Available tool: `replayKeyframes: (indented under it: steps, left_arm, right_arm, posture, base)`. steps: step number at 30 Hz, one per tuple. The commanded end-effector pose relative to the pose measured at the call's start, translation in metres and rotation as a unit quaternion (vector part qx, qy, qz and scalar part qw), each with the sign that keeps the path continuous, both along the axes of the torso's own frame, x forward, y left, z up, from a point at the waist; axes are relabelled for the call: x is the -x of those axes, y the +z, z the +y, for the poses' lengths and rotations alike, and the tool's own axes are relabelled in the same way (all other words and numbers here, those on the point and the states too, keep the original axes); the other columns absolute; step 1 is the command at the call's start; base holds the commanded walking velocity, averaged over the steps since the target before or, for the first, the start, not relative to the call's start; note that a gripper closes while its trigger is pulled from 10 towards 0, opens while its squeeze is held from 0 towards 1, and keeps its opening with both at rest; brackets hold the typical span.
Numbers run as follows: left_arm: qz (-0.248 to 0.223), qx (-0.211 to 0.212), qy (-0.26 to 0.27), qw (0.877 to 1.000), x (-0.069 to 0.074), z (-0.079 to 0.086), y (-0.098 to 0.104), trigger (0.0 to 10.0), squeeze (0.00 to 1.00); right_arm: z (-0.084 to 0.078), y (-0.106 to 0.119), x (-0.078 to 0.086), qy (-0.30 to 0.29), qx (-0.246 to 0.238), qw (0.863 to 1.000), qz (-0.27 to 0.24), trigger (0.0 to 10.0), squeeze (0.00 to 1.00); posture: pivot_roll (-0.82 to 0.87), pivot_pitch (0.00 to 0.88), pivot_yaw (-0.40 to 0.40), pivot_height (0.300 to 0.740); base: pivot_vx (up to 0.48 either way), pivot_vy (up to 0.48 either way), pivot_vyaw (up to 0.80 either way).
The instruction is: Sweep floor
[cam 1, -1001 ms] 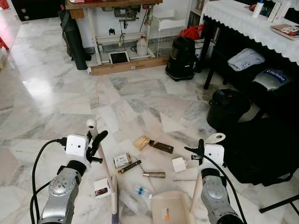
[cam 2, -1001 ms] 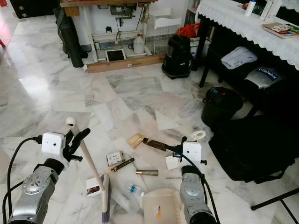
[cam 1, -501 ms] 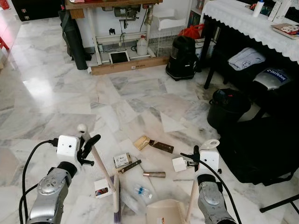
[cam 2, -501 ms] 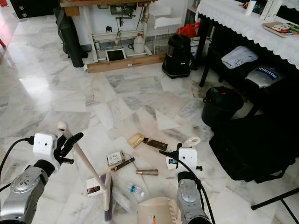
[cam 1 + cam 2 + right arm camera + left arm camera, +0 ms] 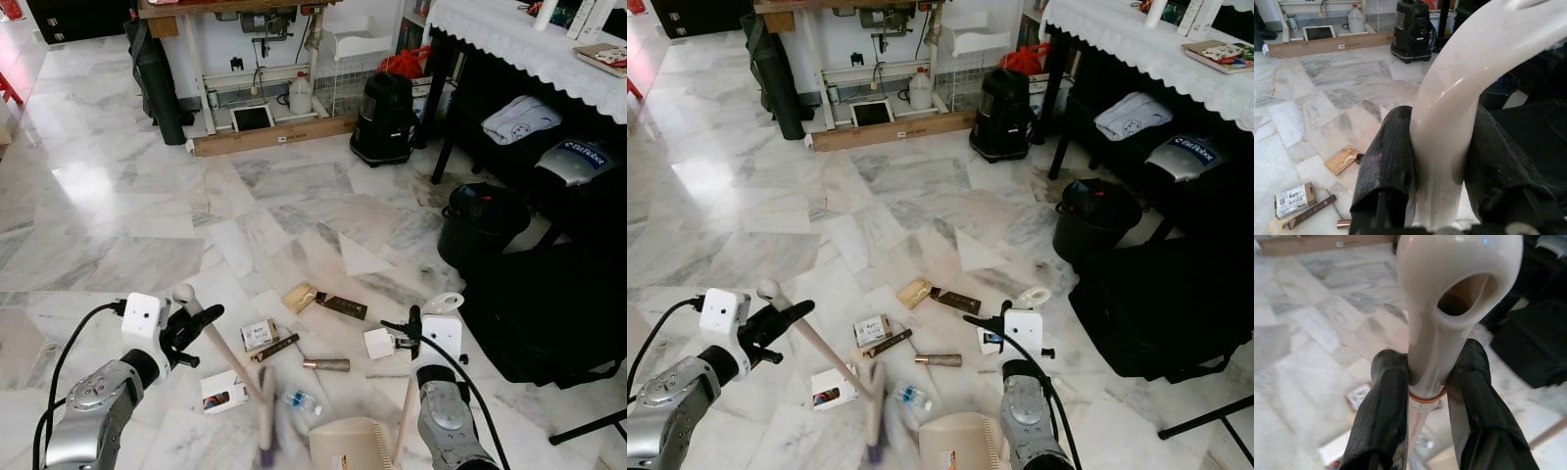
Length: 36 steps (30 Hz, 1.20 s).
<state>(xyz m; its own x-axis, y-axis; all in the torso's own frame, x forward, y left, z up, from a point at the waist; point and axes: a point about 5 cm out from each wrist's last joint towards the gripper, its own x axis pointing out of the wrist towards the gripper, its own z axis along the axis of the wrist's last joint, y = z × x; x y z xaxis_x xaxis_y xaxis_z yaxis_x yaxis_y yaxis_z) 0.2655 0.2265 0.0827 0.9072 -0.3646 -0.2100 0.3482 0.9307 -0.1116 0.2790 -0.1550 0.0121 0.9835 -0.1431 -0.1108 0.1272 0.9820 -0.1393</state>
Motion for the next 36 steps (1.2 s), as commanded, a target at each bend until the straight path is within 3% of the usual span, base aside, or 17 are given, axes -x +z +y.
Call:
replayKeyframes:
  steps: [1, 7, 11, 14, 18, 25, 30, 36]
  left_arm:
    - [-0.003, 0.03, -0.008, 1.0, 0.002, 0.0, 0.007, 10.0, 0.0]
    - [-0.007, 0.058, -0.016, 0.998, 0.004, -0.003, 0.013, 10.0, 0.0]
    - [-0.008, 0.109, -0.04, 0.993, 0.007, -0.005, 0.024, 10.0, 0.0]
    - [-0.009, 0.115, -0.041, 0.993, 0.007, -0.005, 0.025, 10.0, 0.0]
    - [-0.024, 0.153, -0.046, 0.987, 0.005, -0.008, 0.035, 10.0, 0.0]
    - [-0.069, 0.19, 0.006, 0.979, -0.004, -0.005, 0.053, 10.0, 0.0]
    - [-0.122, 0.171, 0.08, 0.974, -0.012, 0.008, 0.066, 10.0, 0.0]
    - [-0.159, 0.116, 0.159, 0.967, -0.015, 0.025, 0.073, 10.0, 0.0]
  right_arm:
    - [0.001, -0.004, 0.002, 0.008, 0.013, 1.0, 0.015, 10.0, 0.0]
    - [0.0, -0.004, 0.002, 0.008, 0.016, 1.0, 0.015, 10.0, 0.0]
    - [-0.001, -0.003, 0.0, 0.007, 0.018, 1.0, 0.016, 10.0, 0.0]
    - [0.0, -0.003, 0.0, 0.007, 0.019, 1.0, 0.016, 10.0, 0.0]
    - [0.001, -0.003, 0.0, 0.006, 0.018, 1.0, 0.015, 10.0, 0.0]
    - [0.004, -0.004, 0.0, 0.008, 0.018, 1.0, 0.018, 10.0, 0.0]
    - [0.004, -0.003, -0.001, 0.009, 0.018, 1.0, 0.019, 10.0, 0.0]
    - [0.004, -0.004, -0.001, 0.011, 0.017, 1.0, 0.02, 10.0, 0.0]
  posture:
    - [0.16, 0.084, -0.008, 0.74]
    - [0.16, 0.084, -0.009, 0.74]
    - [0.16, 0.086, -0.01, 0.74]
    - [0.16, 0.086, -0.01, 0.74]
    - [0.16, 0.085, -0.009, 0.74]
    - [0.17, 0.085, -0.008, 0.74]
    - [0.17, 0.085, -0.009, 0.74]
    - [0.17, 0.084, -0.009, 0.74]
  base:
    - [0.0, 0.0, 0.0]
    - [0.0, 0.0, 0.0]
    - [0.0, 0.0, 0.0]
    - [0.0, 0.0, 0.0]
    - [0.0, 0.0, 0.0]
    - [0.0, 0.0, 0.0]
    - [0.0, 0.0, 0.0]
    - [0.0, 0.0, 0.0]
